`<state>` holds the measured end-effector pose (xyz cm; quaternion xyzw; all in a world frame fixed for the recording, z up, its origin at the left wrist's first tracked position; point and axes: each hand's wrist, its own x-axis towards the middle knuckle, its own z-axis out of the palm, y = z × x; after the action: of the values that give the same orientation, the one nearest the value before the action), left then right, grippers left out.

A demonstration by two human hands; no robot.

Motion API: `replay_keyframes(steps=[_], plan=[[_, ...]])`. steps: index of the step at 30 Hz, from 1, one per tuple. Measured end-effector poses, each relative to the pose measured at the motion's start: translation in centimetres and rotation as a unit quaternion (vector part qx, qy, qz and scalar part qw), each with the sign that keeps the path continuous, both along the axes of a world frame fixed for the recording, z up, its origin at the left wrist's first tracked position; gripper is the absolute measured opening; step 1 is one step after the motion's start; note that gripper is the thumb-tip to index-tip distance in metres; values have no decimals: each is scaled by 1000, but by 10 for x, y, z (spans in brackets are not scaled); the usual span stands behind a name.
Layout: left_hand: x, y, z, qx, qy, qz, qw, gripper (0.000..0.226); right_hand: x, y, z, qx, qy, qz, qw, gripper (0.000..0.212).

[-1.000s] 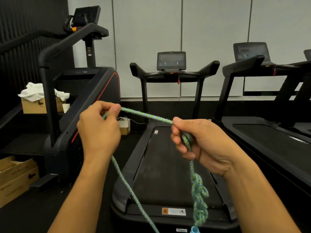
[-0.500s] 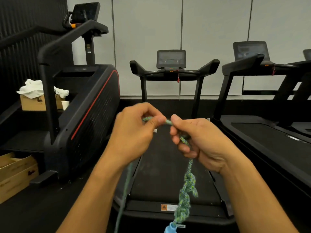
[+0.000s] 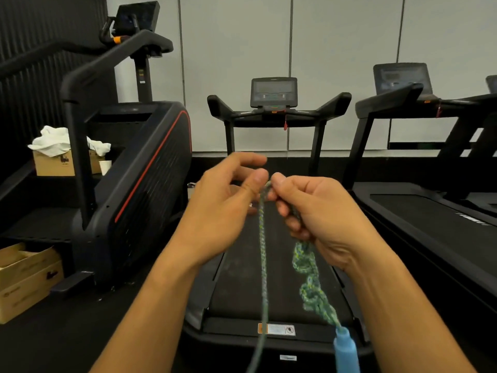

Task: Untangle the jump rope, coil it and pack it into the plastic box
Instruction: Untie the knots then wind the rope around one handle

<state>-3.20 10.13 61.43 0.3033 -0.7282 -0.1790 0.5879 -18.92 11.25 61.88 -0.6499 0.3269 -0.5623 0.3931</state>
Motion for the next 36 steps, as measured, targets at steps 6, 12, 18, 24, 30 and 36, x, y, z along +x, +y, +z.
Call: replay_keyframes(steps=[6,12,18,24,30,36], plan=[[-8,-1,-1,-6,-16,-25,1000,9,-2,-2,-2,31,-19,35,999,31],[-4,-7,-3,-72,-56,101,991,5,-18,-6,0,50,-31,93,994,21],[-9,-6,-2,-82,-16,184,979,13,-18,-4,1,29,-73,98,992,18],[-20,4,-2,33,16,27,999,10,-16,-3,0,-6,-99,36,994,11],[-19,1,-3,-36,-42,75,996,13,-20,-2,-1,0,-77,32,997,13],[-16,-6,-3,-57,32,126,990,15,-23,0,-2,-17,23,77,997,11]])
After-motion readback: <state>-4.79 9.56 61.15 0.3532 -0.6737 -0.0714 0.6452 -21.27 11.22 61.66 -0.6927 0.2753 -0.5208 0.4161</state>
